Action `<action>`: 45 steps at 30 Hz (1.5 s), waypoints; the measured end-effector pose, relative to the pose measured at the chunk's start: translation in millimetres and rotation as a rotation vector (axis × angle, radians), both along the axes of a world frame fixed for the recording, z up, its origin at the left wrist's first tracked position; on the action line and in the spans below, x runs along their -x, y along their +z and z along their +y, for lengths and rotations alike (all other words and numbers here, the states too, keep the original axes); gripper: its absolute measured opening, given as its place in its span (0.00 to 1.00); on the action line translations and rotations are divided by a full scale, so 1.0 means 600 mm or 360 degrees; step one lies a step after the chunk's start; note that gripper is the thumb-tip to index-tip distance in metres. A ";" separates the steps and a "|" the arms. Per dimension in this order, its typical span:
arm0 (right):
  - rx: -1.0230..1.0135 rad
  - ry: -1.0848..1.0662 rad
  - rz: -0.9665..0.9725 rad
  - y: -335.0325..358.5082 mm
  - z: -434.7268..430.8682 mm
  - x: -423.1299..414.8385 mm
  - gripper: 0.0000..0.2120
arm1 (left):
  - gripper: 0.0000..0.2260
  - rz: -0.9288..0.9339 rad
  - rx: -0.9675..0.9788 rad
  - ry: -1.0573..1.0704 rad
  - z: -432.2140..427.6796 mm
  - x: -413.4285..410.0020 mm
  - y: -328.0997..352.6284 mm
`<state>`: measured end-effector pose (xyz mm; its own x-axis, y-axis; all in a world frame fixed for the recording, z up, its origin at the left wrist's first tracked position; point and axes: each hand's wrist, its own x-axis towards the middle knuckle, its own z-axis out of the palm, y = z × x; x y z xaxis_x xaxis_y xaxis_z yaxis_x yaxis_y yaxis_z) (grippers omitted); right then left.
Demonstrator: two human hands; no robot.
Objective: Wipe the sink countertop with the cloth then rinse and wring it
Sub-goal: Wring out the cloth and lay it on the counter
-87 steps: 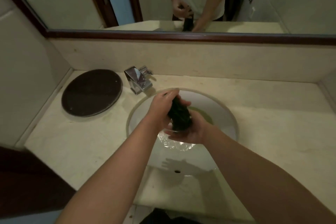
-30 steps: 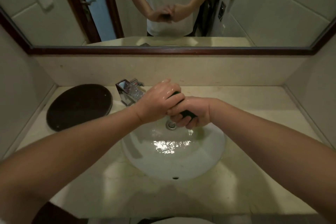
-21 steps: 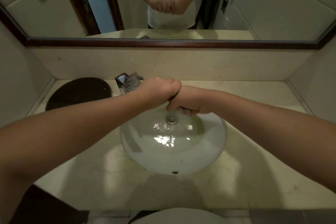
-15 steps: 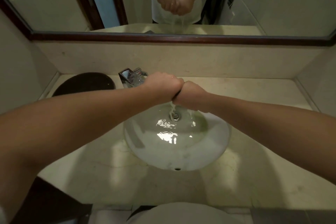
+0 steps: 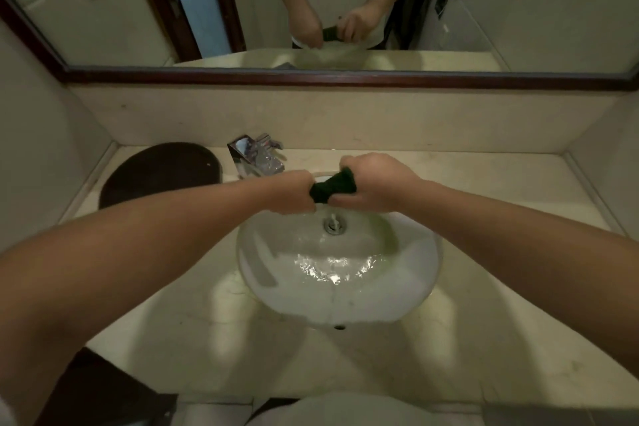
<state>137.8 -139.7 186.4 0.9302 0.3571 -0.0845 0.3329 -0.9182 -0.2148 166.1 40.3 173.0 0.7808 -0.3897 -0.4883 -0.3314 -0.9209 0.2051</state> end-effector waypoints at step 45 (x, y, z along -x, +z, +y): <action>0.0075 -0.0205 0.0100 -0.025 0.055 0.004 0.04 | 0.02 -0.0299 0.0078 0.0082 -0.044 0.031 0.030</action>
<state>135.4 -106.9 171.5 0.9605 0.2295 -0.1576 0.1991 -0.9619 -0.1873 147.3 14.0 191.3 0.8761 -0.3666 -0.3133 -0.3207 -0.9281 0.1891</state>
